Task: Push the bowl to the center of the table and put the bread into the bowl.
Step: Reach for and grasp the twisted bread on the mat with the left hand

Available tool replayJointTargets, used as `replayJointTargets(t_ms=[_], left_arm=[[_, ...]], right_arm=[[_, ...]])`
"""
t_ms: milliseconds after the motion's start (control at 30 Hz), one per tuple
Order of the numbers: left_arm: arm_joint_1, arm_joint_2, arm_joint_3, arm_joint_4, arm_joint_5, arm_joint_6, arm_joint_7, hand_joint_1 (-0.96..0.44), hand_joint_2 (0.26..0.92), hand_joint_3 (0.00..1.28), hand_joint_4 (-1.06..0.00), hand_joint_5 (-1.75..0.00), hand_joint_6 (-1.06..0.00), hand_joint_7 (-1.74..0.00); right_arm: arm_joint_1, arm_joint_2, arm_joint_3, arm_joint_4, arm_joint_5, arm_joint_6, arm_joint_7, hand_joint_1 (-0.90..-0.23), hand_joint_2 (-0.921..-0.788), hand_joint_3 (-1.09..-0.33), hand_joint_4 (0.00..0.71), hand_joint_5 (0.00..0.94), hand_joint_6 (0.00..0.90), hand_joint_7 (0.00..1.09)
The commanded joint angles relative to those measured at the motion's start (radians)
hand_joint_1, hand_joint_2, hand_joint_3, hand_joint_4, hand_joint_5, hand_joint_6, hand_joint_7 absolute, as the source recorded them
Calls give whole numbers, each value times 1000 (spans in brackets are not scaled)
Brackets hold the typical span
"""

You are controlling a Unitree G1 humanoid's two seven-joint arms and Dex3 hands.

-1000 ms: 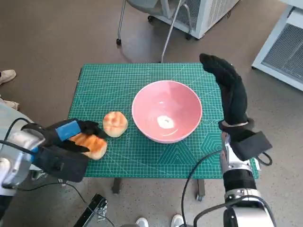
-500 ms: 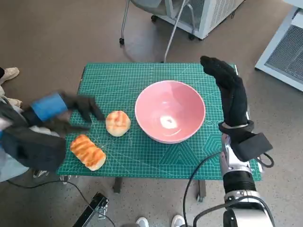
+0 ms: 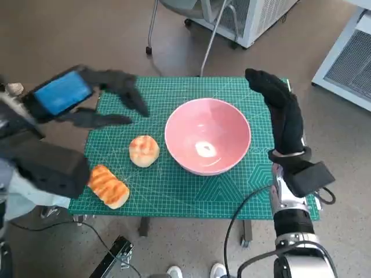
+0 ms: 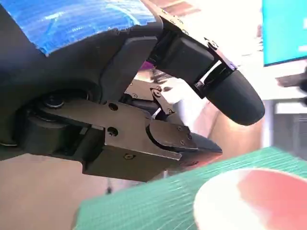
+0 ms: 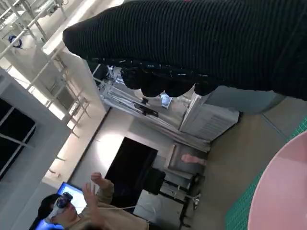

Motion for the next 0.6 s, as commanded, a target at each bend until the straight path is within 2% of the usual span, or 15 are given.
replayJointTargets(t_ms=[33, 233, 267, 300, 333, 367, 400, 433, 467, 500, 600], left_arm=[[-29, -6, -24, -4, 7, -2, -25, 3, 916, 93, -520, -1271, -752, -1107], [9, 37, 2, -40, -43, 23, -105, 3, 918, 94, -523, -1245, -742, -1138], [27, 53, 14, -61, -63, 63, -145, 3, 918, 95, -523, -1247, -742, -1137], [40, 64, 22, -76, -77, 93, -174, 2, 919, 191, -424, -1366, -616, -1244], [74, 89, 41, -123, -100, 173, -231, 2, 920, 213, -401, -1393, -588, -1269], [97, 107, 54, -159, -115, 232, -272, 14, 887, 218, -321, -1199, -479, -1118], [117, 132, 60, -222, -119, 345, -338, 30, 830, 252, -240, -831, -349, -840], [128, 149, 62, -266, -120, 426, -383, 32, 757, 290, -153, -532, -232, -606], [144, 172, 65, -312, -110, 481, -421, 30, 679, 351, -98, -340, -169, -435], [155, 188, 68, -343, -103, 516, -445, 29, 621, 386, -62, -217, -130, -325], [211, 239, 89, -400, -81, 506, -474, 21, 552, 418, -25, -88, -103, -214]], right_arm=[[37, -8, -8, -10, 10, 7, 9, -550, -921, -797, 343, 1, 3, 830], [54, -18, -13, -29, 7, 1, 5, -545, -921, -795, 344, 2, 2, 832], [56, -19, -14, -31, 3, -1, 0, -545, -921, -795, 344, 2, 2, 832], [58, -20, -15, -32, 1, -2, -3, -543, -921, -794, 345, 2, 3, 832], [61, -21, -15, -34, -4, -3, -7, -542, -921, -794, 345, 2, 3, 832], [63, -21, -15, -36, -6, -4, -11, -541, -921, -794, 345, 2, 3, 832], [65, -22, -15, -38, -10, -5, -14, -540, -921, -795, 346, 2, 3, 832], [67, -23, -15, -39, -12, -5, -16, -538, -921, -795, 346, 3, 3, 832], [68, -24, -16, -38, -16, -7, -20, -537, -921, -795, 346, 3, 4, 831], [69, -26, -16, -37, -19, -8, -23, -535, -921, -795, 346, 3, 4, 831], [73, -28, -16, -37, -21, -6, -26, -533, -921, -794, 347, 3, 5, 829]])
